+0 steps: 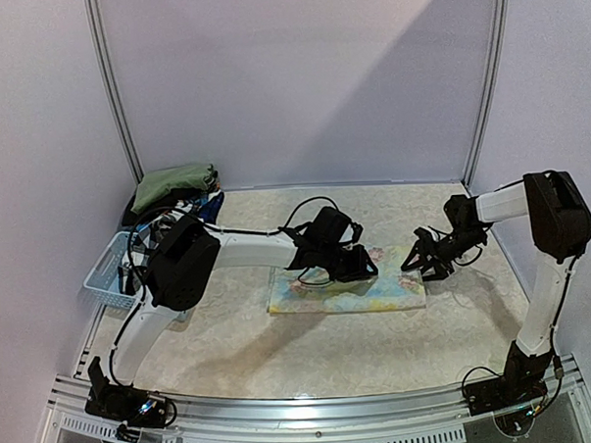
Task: Fold and stack the mixed laundry pile
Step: Pick up the rectangle-folded skirt from the center of the board.
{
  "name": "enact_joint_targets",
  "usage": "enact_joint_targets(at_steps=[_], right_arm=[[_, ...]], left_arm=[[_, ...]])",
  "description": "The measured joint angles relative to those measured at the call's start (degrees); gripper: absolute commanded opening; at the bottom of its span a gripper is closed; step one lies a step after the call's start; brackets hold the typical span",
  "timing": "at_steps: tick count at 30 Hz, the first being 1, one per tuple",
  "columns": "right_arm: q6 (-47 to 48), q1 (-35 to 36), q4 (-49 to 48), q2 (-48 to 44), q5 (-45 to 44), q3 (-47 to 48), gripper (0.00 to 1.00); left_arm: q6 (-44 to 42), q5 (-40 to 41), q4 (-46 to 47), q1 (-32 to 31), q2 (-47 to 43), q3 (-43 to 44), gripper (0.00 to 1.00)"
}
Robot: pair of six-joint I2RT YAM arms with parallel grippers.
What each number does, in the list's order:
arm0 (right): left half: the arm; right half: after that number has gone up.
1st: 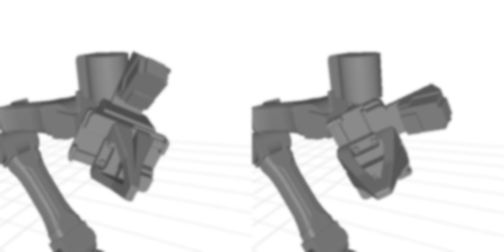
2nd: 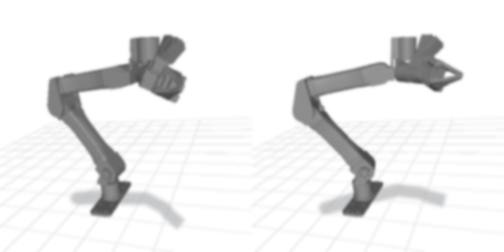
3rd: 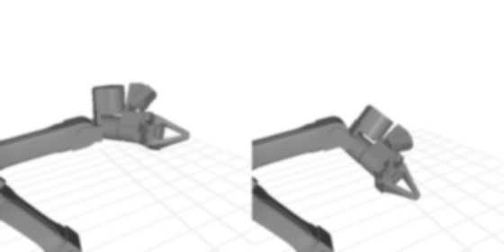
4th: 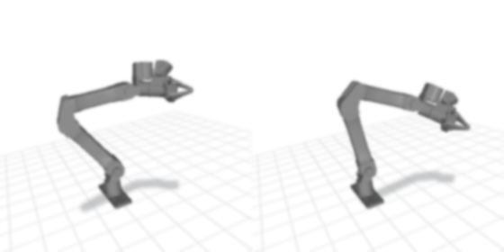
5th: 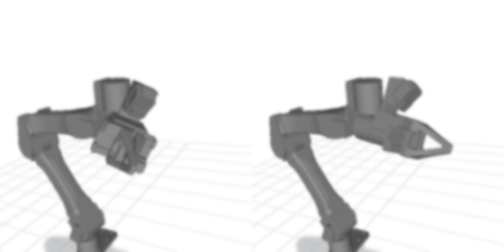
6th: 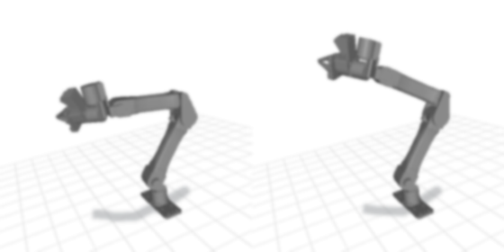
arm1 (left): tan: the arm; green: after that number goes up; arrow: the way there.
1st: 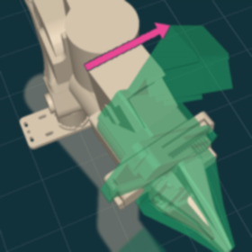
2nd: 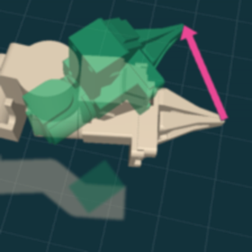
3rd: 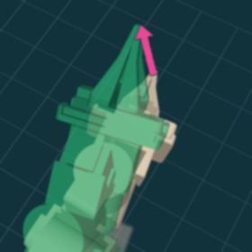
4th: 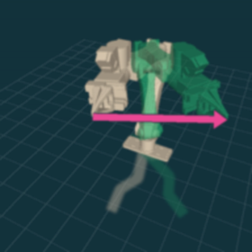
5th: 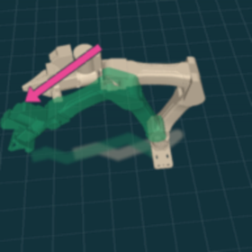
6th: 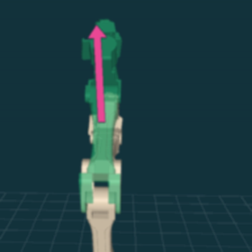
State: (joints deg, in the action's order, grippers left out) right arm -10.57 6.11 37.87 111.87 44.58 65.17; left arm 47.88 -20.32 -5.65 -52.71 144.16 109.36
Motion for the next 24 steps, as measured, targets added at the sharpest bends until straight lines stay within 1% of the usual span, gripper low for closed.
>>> enact_joint_targets(at_steps=[6, 9, 12, 13, 14, 17, 20, 22, 24], right_arm=[[-1.6, 0.4, -2.0, 0.0, 0.3, -0.3, 0.60], [-2.4, 0.7, -3.6, 0.2, 0.7, -0.5, 0.54], [-3.2, 1.1, -5.6, 0.4, 1.0, -0.9, 0.43], [-3.6, 1.3, -6.3, 0.5, 0.9, -1.1, 0.38], [-3.5, 1.4, -6.8, 0.7, 1.0, -1.2, 0.31], [-4.4, 1.7, -8.4, 1.3, 0.7, -1.6, 0.18], [-4.5, 1.8, -9.3, 1.9, 0.5, -1.7, 0.01], [-4.3, 2.0, -9.5, 2.3, 0.3, -1.6, 0.00], [-3.9, 2.1, -8.7, 2.3, -0.1, -1.1, 0.00]], left_arm=[[0.4, -0.1, 0.0, 0.0, 0.3, 0.2, 0.26], [0.4, -0.1, 0.0, 0.0, 0.3, 0.3, 0.25], [0.5, -0.1, 0.0, 0.0, 0.3, 0.3, 0.25], [0.5, -0.1, 0.0, 0.0, 0.3, 0.3, 0.25], [0.5, 0.0, 0.0, 0.0, 0.3, 0.3, 0.25], [0.6, 0.0, 0.0, 0.1, 0.3, 0.3, 0.25], [0.6, 0.0, 0.0, 0.1, 0.3, 0.3, 0.25], [0.6, -0.1, 0.0, 0.1, 0.3, 0.3, 0.27], [0.4, -0.1, 0.0, 0.3, 0.3, 0.3, 0.32]])
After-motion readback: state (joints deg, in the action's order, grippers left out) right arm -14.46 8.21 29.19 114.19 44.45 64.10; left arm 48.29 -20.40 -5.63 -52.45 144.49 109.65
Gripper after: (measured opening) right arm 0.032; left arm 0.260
